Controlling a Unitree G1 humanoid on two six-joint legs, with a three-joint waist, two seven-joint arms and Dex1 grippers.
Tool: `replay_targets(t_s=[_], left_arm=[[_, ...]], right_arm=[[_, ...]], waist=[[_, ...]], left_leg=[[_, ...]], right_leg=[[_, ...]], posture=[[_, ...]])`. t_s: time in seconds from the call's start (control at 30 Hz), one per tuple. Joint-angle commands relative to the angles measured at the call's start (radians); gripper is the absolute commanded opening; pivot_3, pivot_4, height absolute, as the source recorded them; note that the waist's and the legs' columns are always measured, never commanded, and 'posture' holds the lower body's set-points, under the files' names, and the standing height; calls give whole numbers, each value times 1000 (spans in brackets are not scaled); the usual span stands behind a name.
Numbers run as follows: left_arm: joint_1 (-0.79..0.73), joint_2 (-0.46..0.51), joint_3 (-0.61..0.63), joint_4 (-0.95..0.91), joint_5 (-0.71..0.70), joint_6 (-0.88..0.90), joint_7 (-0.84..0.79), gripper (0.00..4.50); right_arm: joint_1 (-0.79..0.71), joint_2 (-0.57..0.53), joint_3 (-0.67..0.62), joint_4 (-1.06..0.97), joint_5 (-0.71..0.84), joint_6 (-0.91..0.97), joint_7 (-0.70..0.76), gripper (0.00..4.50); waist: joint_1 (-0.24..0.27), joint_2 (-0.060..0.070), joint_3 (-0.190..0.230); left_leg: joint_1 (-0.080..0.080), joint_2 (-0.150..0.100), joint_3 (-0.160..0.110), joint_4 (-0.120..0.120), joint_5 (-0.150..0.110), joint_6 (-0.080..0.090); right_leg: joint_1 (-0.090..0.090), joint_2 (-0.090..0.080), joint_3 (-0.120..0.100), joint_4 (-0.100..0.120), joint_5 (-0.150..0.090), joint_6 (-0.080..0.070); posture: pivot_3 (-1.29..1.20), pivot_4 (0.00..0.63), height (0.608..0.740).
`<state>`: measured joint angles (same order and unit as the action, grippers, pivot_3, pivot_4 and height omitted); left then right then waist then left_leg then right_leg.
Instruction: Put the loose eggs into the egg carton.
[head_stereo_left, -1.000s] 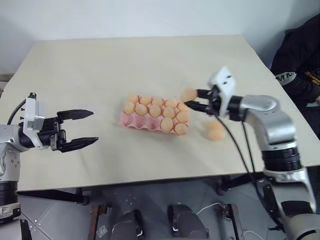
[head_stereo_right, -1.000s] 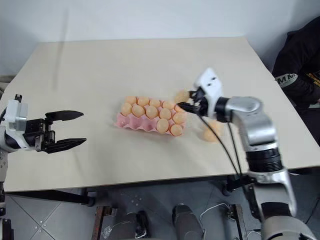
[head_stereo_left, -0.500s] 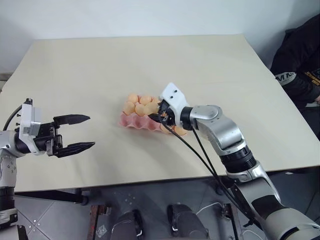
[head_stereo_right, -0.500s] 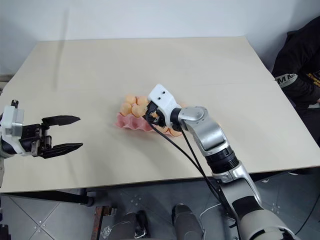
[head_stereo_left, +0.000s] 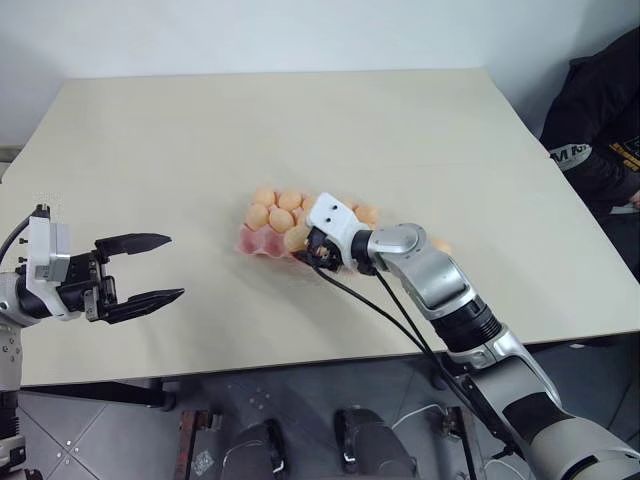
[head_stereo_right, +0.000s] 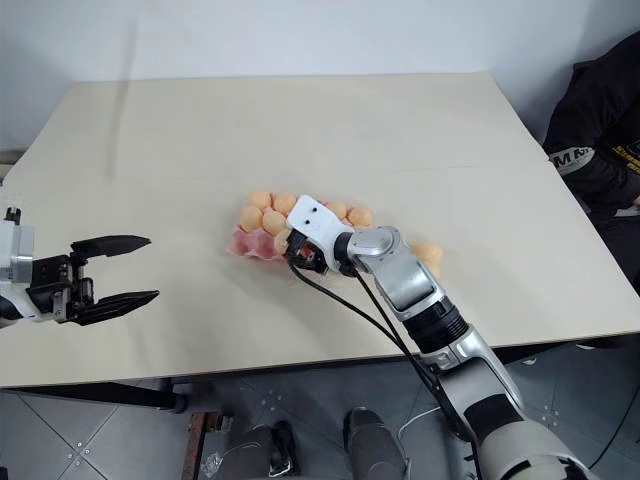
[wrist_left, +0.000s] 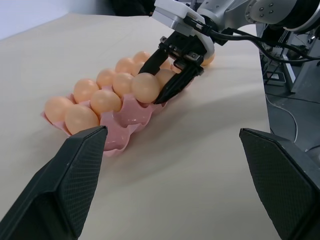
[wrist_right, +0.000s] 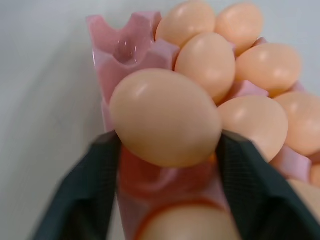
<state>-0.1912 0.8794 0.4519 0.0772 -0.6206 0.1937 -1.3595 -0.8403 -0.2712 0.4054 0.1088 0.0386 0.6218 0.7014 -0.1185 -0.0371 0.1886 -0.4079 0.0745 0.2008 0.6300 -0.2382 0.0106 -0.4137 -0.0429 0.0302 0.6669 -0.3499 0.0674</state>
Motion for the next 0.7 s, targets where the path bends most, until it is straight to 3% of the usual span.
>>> replay_targets(t_s=[0.03,0.07,0.33,0.57,0.7], left_arm=[[-3,11,23,-32,-20,-7,5,4500],[-5,11,22,-30,-19,-8,6,4500],[-37,6,-3,-11,-11,-13,7,4500],[-80,3,-37,31,-4,-26,-9,4500],[-116,0,-62,73,4,-38,-29,4500]], right_arm=[[-3,-8,-6,-16,-10,-9,15,4135],[-5,-11,-9,-20,-11,-9,20,4467],[-5,-127,-126,-239,124,96,157,4467],[105,-395,-422,-354,332,143,310,4467],[288,-576,-608,-363,418,154,407,4467]], waist=[[-2,0,0],[-2,0,0],[2,0,0],[22,0,0],[34,0,0]], left_leg=[[0,0,0,0,-1,-2],[0,0,0,0,-2,-3],[-1,0,0,-2,-1,-2],[-2,0,-1,-2,-3,1],[-1,0,0,-2,-3,1]], right_leg=[[0,0,0,0,0,0],[0,0,0,0,0,0],[0,0,-1,-3,0,0],[1,0,-1,-8,0,0],[2,0,-1,-9,0,0]], posture=[[0,150,740],[0,150,740],[0,150,740],[0,150,740],[0,150,740]])
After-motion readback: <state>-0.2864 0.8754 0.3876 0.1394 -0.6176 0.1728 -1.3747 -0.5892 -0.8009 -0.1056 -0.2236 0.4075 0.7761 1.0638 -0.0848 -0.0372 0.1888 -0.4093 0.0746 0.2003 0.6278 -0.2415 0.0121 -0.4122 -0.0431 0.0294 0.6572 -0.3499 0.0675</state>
